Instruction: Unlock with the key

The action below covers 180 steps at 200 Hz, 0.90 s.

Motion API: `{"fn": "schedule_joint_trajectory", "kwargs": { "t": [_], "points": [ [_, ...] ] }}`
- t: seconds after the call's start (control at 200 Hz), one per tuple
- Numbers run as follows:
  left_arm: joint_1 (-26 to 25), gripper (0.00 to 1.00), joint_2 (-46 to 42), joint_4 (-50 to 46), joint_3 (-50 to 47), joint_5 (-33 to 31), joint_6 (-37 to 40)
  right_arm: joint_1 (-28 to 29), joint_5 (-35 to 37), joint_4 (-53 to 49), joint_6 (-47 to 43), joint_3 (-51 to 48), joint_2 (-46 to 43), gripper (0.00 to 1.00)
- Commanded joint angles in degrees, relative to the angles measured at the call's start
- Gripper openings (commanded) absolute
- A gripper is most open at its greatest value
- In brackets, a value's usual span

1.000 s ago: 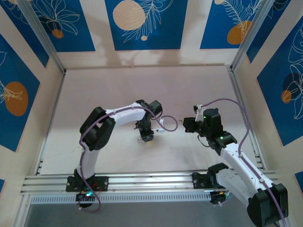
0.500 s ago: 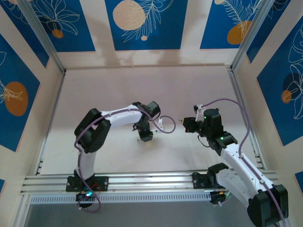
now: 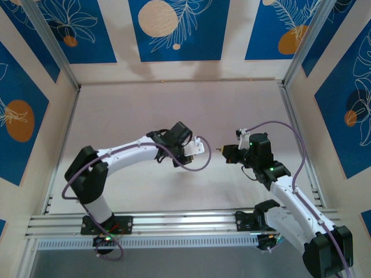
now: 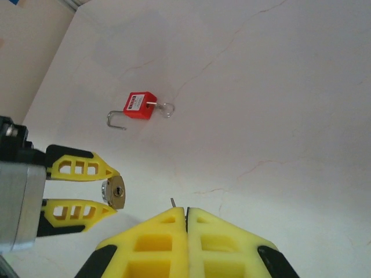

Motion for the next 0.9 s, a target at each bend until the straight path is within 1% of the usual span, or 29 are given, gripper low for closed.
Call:
{"fn": "schedule_joint_trajectory", "kwargs": {
  "t": [0.0, 0.19, 0.445, 0.625, 0.895],
  "points": [
    [-1.7, 0.19, -3.7, 10.4, -3.9, -4.8, 3.6, 0.4, -4.1, 1.1, 1.1, 1.9, 0.4, 0.0],
    [-3.9, 0.19, -7.9, 20.4, -10.0, -8.4, 5.8, 1.3, -9.3, 3.4, 0.8, 2.2, 1.2, 0.0],
    [-5.8, 0.19, -10.5, 23.2, -12.4, -9.7, 8.5, 2.8, -15.3, 7.4, 0.8, 0.2, 1.4, 0.0],
    [-6.1, 0.19, -11.5, 22.6, -12.4, -9.3, 8.9, 3.7, -16.3, 8.4, 0.0, -0.5, 1.8, 0.0],
    [-6.8, 0.18, -11.4, 21.6, -12.2, -8.9, 8.9, 6.1, -14.4, 7.8, -2.3, -0.4, 2.8, 0.0]
  ]
}}
